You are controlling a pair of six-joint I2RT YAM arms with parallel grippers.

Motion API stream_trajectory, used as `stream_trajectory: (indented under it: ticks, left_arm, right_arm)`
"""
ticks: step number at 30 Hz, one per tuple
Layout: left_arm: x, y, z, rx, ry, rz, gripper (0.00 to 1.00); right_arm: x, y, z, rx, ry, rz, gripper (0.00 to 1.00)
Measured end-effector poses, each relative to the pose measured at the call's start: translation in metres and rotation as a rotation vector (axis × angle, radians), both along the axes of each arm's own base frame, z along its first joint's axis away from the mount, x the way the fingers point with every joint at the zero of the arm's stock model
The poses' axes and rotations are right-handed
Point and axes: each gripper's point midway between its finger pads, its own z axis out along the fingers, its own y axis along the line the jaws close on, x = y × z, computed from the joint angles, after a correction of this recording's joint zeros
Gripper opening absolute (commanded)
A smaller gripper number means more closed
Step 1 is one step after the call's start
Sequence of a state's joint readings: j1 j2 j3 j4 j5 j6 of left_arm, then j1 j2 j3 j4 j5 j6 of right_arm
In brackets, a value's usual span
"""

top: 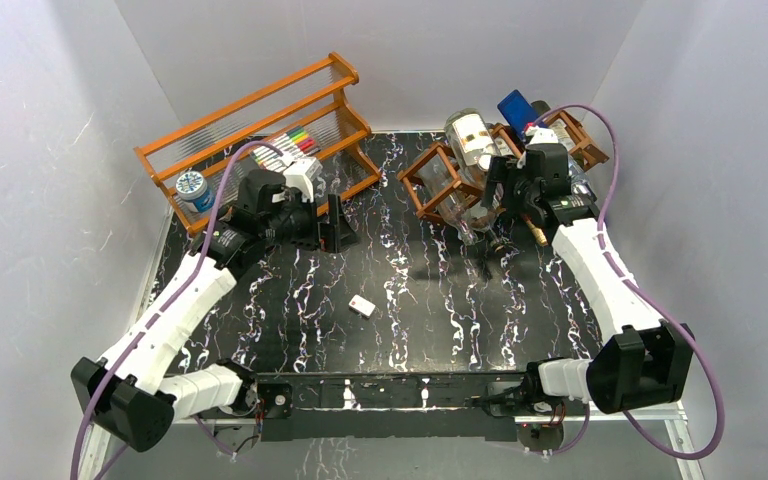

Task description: Take the wine bottle off the wine rack

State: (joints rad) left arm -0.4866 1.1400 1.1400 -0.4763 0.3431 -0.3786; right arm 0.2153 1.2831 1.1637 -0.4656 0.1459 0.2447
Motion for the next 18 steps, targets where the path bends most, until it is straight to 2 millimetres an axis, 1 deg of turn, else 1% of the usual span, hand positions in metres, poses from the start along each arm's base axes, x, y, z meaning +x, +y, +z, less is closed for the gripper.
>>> stream_trajectory:
  ticks: [4, 7, 9, 12, 13, 15, 18]
  left_arm:
    - [-0.002, 0.002, 0.004, -0.004, -0.015, 0.006, 0.98]
    - [-0.003, 0.003, 0.005, -0.007, -0.019, 0.009, 0.98]
    - [-0.003, 0.003, 0.005, -0.008, -0.017, 0.01, 0.98]
    - [-0.003, 0.003, 0.005, -0.009, -0.014, 0.012, 0.98]
    - [-0.003, 0.003, 0.006, -0.01, -0.015, 0.012, 0.98]
    - [-0.004, 0.003, 0.006, -0.012, -0.015, 0.013, 0.98]
    - [-0.005, 0.004, 0.009, -0.018, -0.02, 0.014, 0.98]
  right_arm:
    - [0.008, 0.008, 0.008, 0.033, -0.049, 0.026, 0.98]
    - [0.01, 0.009, 0.007, 0.032, -0.064, 0.039, 0.97]
    - [0.011, 0.009, 0.005, 0.027, -0.066, 0.045, 0.92]
    - [0.013, 0.008, 0.006, 0.02, -0.076, 0.055, 0.82]
    - [0.014, 0.008, 0.007, 0.021, -0.081, 0.061, 0.8]
    - [0.016, 0.009, 0.008, 0.02, -0.089, 0.078, 0.8]
    - [0.018, 0.011, 0.003, 0.01, -0.08, 0.111, 0.82]
